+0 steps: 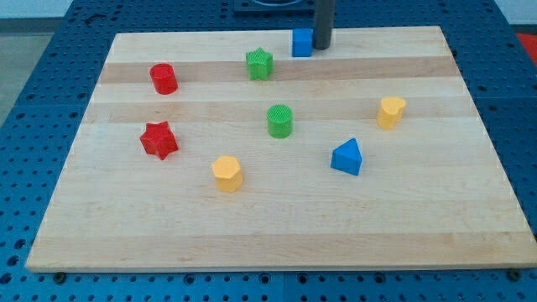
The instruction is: Push the green star a bit right
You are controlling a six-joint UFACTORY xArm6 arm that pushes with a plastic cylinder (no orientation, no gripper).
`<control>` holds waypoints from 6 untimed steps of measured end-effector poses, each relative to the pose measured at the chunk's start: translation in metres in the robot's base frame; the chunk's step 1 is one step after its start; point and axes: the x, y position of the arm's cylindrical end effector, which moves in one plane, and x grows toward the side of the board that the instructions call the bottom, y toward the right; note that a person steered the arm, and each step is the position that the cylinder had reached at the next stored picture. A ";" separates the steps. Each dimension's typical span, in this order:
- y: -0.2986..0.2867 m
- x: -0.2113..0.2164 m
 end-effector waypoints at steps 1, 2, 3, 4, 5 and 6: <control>-0.024 -0.001; -0.045 -0.001; -0.053 -0.001; -0.044 0.009; -0.036 0.044; -0.038 0.084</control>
